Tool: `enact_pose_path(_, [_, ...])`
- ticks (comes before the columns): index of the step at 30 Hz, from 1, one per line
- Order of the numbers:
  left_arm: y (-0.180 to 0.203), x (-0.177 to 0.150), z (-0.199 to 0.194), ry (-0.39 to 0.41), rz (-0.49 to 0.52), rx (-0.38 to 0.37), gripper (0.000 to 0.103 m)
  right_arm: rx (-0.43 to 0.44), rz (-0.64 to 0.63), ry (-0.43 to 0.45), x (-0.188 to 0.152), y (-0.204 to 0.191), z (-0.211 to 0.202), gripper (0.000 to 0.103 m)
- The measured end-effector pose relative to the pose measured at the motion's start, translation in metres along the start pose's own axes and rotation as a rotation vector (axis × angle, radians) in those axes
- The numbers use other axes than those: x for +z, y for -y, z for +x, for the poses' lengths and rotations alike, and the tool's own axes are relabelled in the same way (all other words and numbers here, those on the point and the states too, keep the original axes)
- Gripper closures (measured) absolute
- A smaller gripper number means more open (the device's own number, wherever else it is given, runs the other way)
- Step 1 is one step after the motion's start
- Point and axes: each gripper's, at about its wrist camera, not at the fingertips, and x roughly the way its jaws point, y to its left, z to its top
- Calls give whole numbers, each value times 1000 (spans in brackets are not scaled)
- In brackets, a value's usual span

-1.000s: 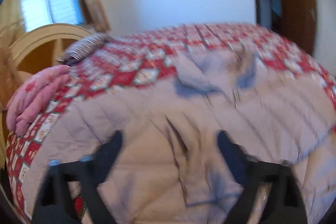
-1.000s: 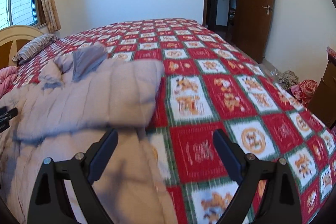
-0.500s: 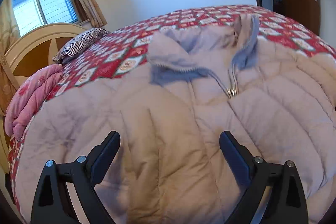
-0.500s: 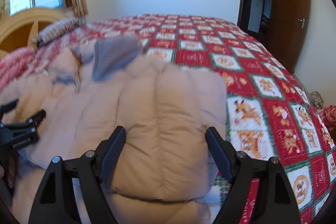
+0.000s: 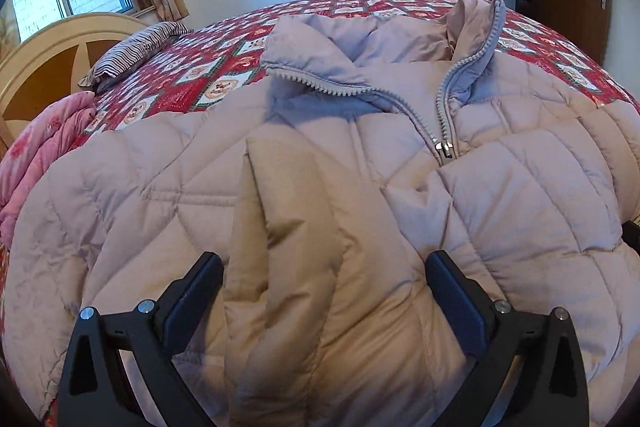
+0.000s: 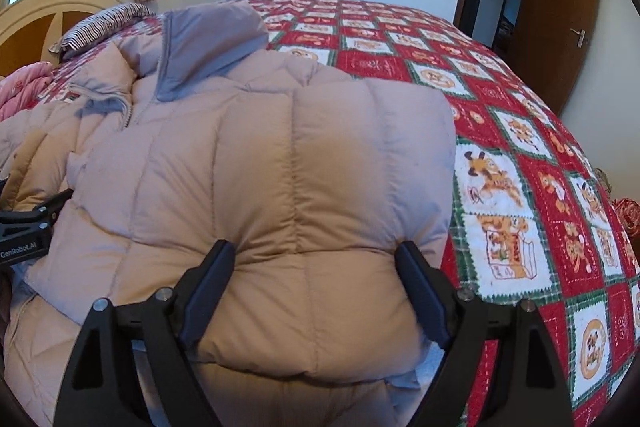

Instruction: Fold large clothes

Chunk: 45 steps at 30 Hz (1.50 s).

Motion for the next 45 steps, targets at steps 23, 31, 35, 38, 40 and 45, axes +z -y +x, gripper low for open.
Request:
enact_pose_path(23, [-2,-1,1,-2,-11,-14,1,-37,-10,-22,1,-3,7,13])
enact_pose_path(31, [-3,1,-1,-9,-16,-32,1,-50,-11,-29,2,-2,9,11])
enact_pose_path(35, [-26,7,-34,10,-7,-45,1,-55,-12,-23,5,-1,-1,9])
enact_pose_path(38, [-63,4,-78,107,0,-64,1,-67,-9,24,0,-2,-26,8])
enact_pose_path(40, [-89,-2,-96,148,17,-23,1,-56,-2,35,-8,-3,-44,7])
enact_pose_path(45, [-194,-49,-105,121,-38,198,1,-35,-2,30,-31,-14,-74,5])
